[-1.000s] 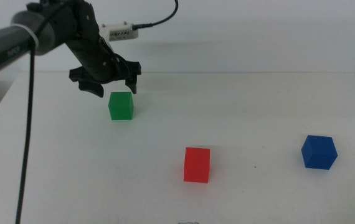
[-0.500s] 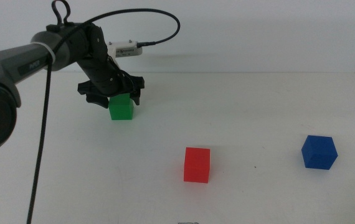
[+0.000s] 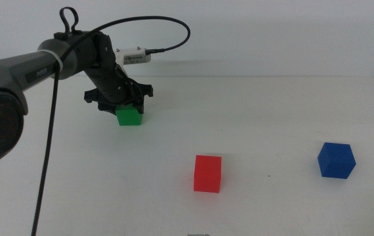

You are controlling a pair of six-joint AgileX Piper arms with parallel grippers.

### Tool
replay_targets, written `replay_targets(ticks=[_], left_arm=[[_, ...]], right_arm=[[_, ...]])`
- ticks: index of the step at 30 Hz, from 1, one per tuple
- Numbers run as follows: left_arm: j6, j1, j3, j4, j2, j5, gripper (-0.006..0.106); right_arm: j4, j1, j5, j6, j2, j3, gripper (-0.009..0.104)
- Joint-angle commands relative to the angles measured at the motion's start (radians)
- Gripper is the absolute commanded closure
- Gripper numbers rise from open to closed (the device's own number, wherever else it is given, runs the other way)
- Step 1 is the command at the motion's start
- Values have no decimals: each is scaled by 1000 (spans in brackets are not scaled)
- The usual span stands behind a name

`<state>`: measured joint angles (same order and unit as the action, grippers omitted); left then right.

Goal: Stack red cubes first, then green, then blue cubes in a specific spot.

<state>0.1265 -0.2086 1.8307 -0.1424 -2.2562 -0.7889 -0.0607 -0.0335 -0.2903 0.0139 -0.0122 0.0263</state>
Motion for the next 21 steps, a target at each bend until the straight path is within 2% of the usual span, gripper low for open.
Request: replay_targets(ticks=[1,2,5,8,15,21], left_arm=[[1,-1,31,-18,63,30,72],[1,-1,31,-18,93,-4,90],[10,-7,31,-18,142,-42,102],[44,-35,11,24,210,-67,102],[330,-175,-217,273,436,-34,102],[570,-341,-345,324,540,-58,102]], right_arm=[[-8,8,74,-4,-15,-10,3],[-8,8,74,-4,-15,-10,3],[-8,8,74,-4,-15,-10,3],[-8,8,74,-4,-15,-10,3],[-8,8,74,-4,-15,-10,3],[-8,8,74,-4,-15,-10,3]])
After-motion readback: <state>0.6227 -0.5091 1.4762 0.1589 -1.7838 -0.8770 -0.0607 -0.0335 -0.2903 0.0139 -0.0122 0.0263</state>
